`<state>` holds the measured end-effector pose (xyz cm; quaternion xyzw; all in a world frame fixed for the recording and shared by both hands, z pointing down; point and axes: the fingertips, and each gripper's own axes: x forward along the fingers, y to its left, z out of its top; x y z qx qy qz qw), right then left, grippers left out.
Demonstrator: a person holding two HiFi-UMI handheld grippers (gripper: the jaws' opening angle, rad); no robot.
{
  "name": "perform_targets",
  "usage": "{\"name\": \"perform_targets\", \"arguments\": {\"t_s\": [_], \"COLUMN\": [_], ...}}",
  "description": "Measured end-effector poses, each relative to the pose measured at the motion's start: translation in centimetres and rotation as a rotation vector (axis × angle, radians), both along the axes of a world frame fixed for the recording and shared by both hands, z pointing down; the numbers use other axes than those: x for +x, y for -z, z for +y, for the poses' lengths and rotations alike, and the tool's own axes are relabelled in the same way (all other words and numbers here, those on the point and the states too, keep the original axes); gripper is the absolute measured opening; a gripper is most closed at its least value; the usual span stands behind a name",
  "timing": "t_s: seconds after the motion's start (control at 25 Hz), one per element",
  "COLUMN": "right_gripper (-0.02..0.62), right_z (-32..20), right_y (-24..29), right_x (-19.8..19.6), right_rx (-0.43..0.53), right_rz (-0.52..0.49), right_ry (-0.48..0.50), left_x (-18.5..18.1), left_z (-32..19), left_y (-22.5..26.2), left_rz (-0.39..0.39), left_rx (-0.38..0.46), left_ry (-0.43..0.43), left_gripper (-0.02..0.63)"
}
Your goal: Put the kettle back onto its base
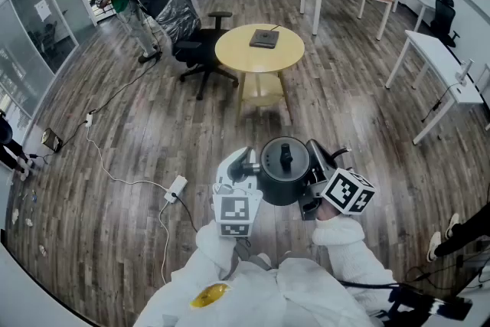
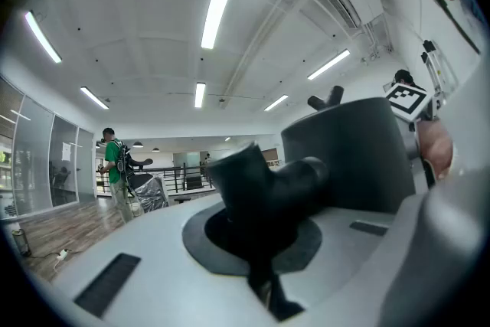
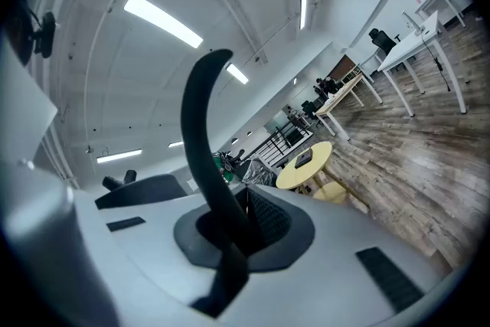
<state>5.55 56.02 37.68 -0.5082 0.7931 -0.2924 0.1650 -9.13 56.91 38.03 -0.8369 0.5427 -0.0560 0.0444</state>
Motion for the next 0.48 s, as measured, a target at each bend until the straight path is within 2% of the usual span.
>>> {"name": "perform_targets", "arguments": {"t_s": [0.48], "right_gripper": [0.011], "right_z": [-2.5], "right_y": [-0.4], "right_x": [-1.2], "right_rx": [-0.014], "right_rz": [0.018], "right_ry": [-0.006], "left_x": [-1.3], "left_z": [-2.5], "left_y": [-0.6], "left_rz": [0.015], "left_rx": [-0.018], "left_ry": [-0.008], "left_gripper": [-0.002]}}
